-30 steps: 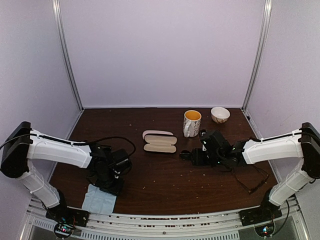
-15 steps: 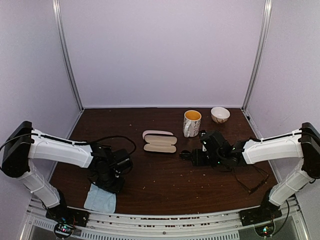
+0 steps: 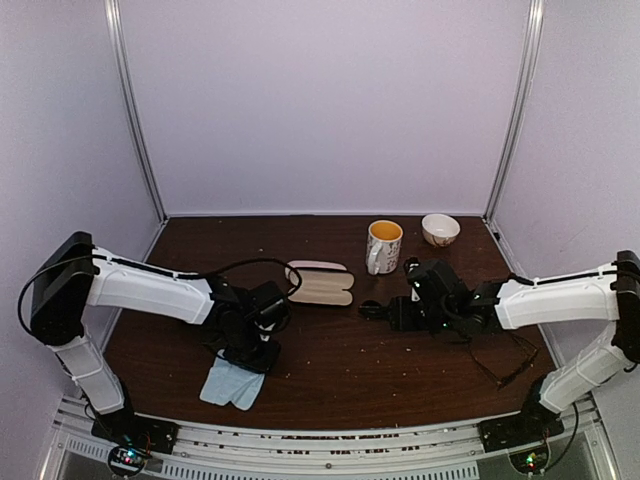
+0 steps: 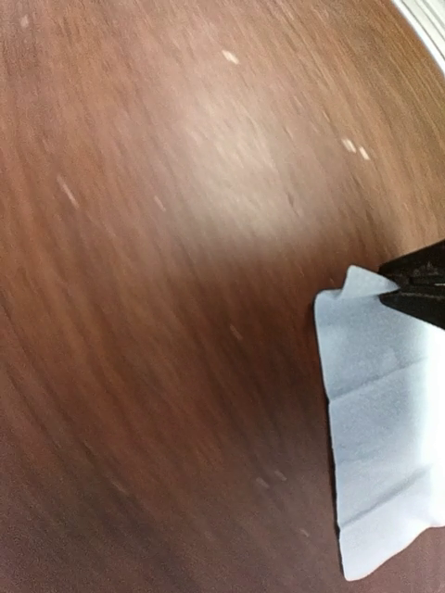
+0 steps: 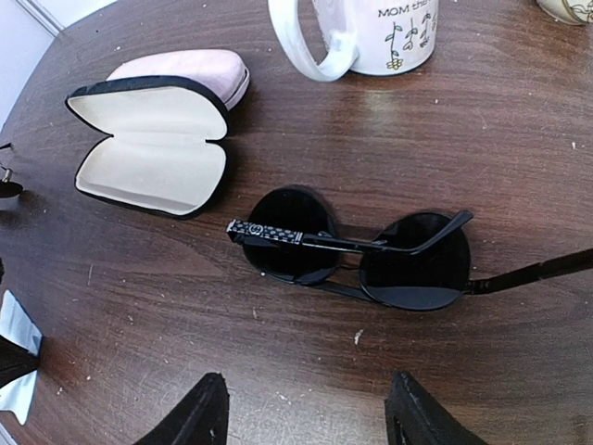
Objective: Organize the sunglasses
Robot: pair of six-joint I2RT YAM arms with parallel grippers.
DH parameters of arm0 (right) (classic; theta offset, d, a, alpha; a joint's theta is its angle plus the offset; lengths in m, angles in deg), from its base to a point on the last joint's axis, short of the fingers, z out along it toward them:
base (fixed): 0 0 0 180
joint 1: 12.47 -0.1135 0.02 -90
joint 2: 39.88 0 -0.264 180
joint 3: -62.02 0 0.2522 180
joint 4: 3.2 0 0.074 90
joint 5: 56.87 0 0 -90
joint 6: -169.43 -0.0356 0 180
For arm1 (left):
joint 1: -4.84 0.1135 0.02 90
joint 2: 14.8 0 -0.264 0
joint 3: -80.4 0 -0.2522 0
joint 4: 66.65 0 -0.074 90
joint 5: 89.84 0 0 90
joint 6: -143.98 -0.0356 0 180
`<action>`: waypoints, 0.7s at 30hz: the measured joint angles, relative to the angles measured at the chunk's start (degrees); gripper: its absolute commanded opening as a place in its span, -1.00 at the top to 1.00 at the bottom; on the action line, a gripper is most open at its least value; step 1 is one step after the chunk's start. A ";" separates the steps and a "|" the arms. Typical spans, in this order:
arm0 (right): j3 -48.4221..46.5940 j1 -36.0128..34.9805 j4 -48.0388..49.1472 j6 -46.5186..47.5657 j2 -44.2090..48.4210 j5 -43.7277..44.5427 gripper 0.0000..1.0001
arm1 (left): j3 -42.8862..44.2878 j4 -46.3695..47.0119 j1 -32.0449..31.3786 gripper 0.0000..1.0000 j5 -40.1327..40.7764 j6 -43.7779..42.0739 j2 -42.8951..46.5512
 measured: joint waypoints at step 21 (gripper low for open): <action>1.92 0.17 -2.69 4.11 4.83 0.52 -0.17 | 18.21 6.25 8.55 0.73 -10.95 -2.73 -14.38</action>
